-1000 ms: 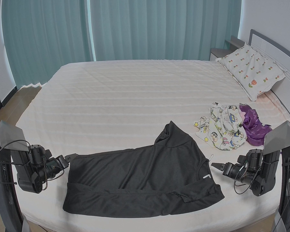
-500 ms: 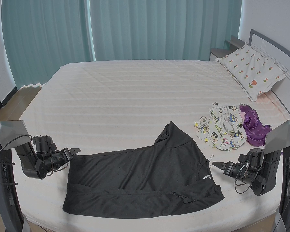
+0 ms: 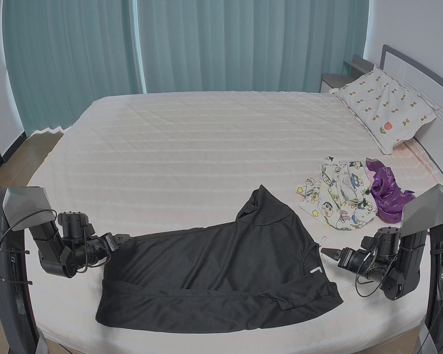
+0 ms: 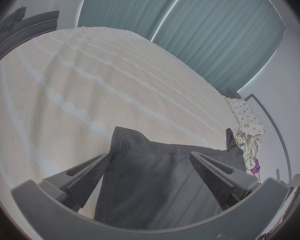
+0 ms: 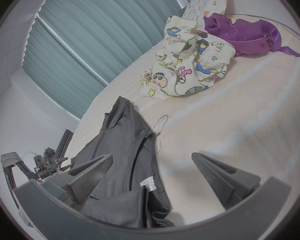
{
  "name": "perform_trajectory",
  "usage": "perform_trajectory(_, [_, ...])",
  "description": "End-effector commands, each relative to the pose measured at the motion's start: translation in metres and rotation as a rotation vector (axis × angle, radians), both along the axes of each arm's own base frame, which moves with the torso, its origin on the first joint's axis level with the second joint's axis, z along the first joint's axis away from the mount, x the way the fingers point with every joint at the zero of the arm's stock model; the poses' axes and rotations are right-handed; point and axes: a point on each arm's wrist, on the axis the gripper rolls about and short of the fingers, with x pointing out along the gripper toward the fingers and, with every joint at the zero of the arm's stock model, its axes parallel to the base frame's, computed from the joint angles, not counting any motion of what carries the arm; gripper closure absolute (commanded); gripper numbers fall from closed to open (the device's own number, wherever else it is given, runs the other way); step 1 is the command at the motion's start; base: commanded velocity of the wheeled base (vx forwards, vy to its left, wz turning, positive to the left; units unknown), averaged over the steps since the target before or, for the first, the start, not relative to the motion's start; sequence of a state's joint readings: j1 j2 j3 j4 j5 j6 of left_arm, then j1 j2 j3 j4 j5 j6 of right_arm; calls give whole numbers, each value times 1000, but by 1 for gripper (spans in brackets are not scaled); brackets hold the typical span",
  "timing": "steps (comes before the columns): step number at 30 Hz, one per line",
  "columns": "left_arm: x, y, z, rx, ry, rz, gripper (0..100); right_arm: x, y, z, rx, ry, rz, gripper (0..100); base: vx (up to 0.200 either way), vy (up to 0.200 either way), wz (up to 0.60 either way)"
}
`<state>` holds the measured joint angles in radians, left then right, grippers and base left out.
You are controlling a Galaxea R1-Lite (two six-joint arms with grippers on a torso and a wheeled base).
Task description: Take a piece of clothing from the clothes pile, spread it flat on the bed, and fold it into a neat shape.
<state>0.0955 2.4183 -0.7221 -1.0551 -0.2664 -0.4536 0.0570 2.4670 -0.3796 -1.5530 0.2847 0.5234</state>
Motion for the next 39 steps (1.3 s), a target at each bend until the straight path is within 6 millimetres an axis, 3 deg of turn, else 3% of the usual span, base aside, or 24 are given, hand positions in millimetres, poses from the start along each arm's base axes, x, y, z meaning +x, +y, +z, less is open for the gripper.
perform_trajectory(1, [0,-3,-2,4,6,-10,0,0,3,1,1,-8,8,0,0,0,0])
perform_trajectory(9, [-1,-2,-11,72,28,10,0,0,3,1,1,-9,8,0,0,0,0])
perform_trajectory(19, [2,-2,-7,74,3,15,0,0,3,0,0,-7,10,0,0,0,0])
perform_trajectory(20, [3,-2,-7,76,1,18,100,0,3,0,0,-7,10,0,0,0,0])
perform_trajectory(39, [27,4,5,29,-72,200,100,0,3,0,0,-10,8,0,0,0,0])
